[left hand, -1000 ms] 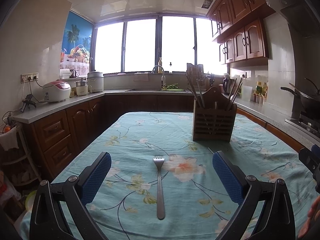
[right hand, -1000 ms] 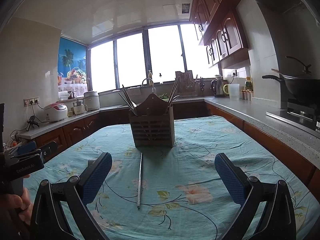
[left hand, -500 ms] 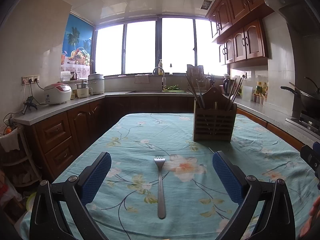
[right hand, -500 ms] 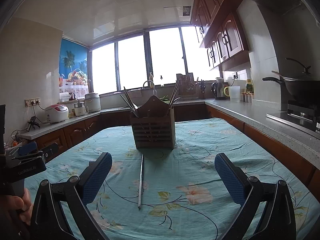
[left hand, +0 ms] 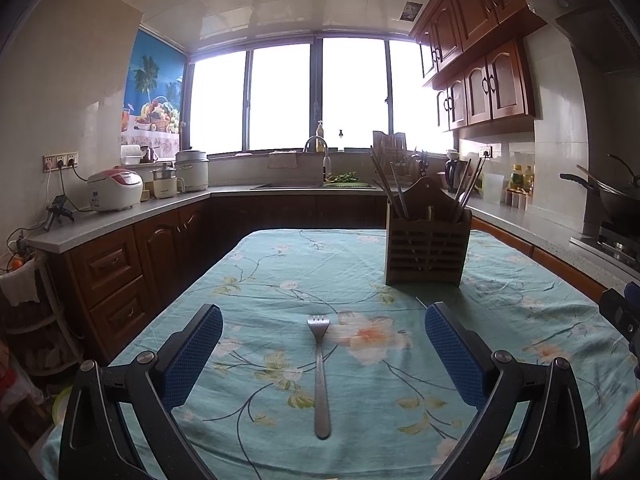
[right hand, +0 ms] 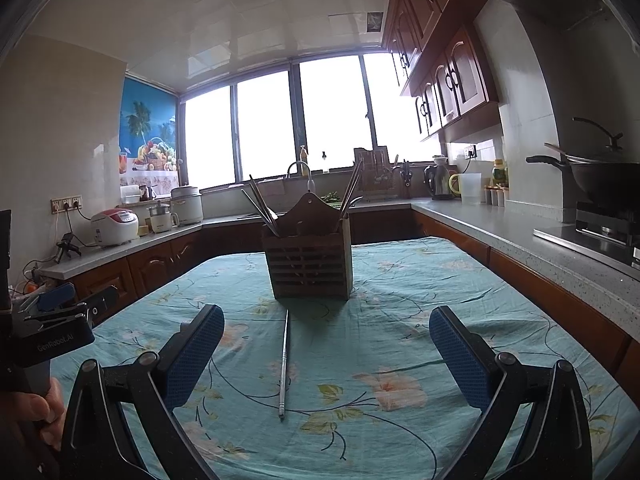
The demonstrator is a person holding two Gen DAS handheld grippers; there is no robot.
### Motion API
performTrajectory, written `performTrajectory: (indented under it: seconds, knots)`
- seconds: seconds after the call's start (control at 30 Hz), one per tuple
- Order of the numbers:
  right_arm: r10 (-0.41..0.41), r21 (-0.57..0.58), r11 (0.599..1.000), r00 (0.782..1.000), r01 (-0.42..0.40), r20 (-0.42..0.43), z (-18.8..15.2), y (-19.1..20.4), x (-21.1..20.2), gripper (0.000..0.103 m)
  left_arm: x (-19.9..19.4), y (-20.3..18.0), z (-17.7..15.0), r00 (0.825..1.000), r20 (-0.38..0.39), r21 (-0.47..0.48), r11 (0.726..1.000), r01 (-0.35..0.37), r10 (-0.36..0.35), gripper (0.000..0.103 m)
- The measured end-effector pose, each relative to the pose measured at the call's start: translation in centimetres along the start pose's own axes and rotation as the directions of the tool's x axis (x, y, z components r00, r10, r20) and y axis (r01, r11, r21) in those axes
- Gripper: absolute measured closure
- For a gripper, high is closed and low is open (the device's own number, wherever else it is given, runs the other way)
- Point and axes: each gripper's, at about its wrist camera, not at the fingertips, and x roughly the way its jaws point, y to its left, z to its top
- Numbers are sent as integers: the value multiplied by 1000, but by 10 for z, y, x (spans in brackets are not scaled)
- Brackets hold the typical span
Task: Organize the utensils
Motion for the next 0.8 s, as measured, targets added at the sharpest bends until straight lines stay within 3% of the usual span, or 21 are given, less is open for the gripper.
performTrajectory:
  seconds: [0.8]
  knots:
    - [5,0,1000,1000,-5,6,2,4,-1,0,-3,-8,1,1000,-2,2,1000,6,-6,1]
